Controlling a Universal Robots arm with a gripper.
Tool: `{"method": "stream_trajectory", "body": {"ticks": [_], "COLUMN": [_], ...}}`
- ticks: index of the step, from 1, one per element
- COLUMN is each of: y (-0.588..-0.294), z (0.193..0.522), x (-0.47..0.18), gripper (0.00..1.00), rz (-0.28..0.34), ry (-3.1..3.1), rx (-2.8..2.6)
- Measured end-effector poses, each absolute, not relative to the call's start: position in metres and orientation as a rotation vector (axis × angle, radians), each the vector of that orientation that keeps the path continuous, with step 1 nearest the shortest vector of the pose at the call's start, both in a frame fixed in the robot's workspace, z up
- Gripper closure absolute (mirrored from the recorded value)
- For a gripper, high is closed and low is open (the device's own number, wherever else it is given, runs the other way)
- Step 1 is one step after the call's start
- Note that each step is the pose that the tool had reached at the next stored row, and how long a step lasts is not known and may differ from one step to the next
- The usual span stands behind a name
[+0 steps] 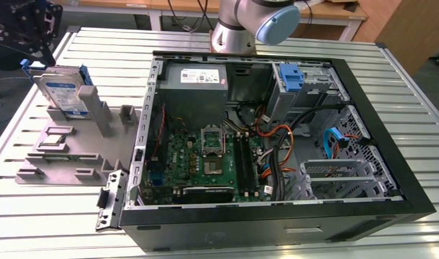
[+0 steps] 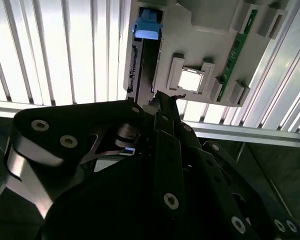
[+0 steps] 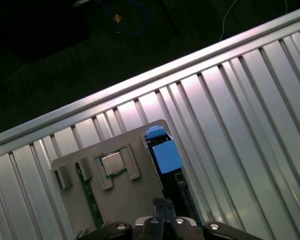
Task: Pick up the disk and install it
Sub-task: 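Pick up the disk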
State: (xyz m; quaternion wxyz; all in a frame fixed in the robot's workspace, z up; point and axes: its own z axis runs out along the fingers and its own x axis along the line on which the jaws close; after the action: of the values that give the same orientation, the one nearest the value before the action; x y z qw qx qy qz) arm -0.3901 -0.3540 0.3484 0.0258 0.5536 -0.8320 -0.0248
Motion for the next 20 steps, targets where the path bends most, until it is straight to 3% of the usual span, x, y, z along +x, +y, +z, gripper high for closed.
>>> {"method": "stream_trajectory", "body": {"ticks": [12,20], "y": [-0.3540,-0.3540], "z": [0.3460,0.3430], "x": [-0.3900,-0.3901], "gripper": [0.89,0.89], "rz": [-0.066,-0.105], "ry": [-2.448,-2.378], "rx": [1.914,2.030]}}
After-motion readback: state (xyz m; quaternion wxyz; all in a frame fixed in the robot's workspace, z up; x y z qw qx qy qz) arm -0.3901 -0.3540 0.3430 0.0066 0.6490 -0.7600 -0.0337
